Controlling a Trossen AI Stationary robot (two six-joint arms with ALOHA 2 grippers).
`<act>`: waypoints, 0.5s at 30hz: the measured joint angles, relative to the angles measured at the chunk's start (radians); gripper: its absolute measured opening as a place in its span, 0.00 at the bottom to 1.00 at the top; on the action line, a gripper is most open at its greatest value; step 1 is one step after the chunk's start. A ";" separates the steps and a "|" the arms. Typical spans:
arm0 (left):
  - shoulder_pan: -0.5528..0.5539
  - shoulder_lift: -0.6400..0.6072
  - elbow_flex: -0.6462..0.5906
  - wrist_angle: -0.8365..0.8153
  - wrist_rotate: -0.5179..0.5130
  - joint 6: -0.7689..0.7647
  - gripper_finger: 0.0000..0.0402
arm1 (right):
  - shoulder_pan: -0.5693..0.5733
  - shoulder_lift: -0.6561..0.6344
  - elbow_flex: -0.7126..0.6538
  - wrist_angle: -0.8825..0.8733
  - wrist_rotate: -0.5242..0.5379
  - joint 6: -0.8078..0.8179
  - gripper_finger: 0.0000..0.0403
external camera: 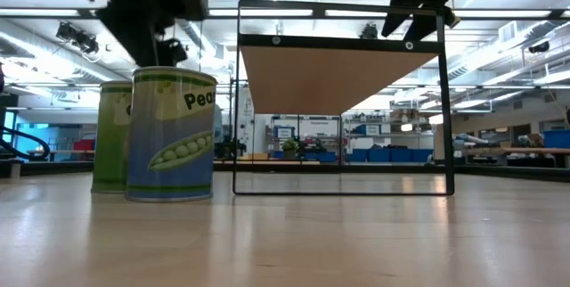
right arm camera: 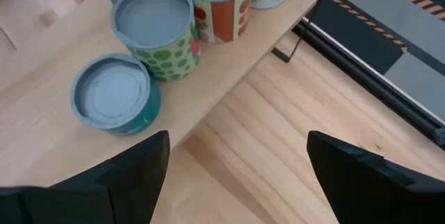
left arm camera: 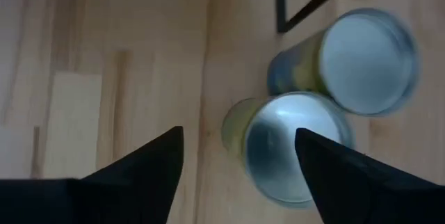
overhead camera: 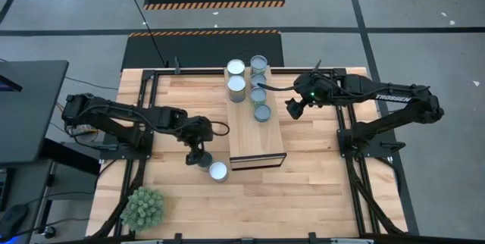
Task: Pick and place cans onto a shelf
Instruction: Put the canned oranges on the shelf
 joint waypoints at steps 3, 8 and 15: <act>0.007 0.000 -0.022 -0.001 0.000 -0.016 0.63 | 0.000 0.002 0.000 -0.001 0.000 0.000 0.86; -0.001 0.011 -0.048 0.014 0.000 -0.025 0.51 | 0.000 0.003 0.000 0.006 -0.001 -0.001 0.86; 0.000 0.023 -0.059 0.028 0.021 -0.052 0.36 | 0.000 0.004 0.000 0.020 -0.009 -0.009 0.86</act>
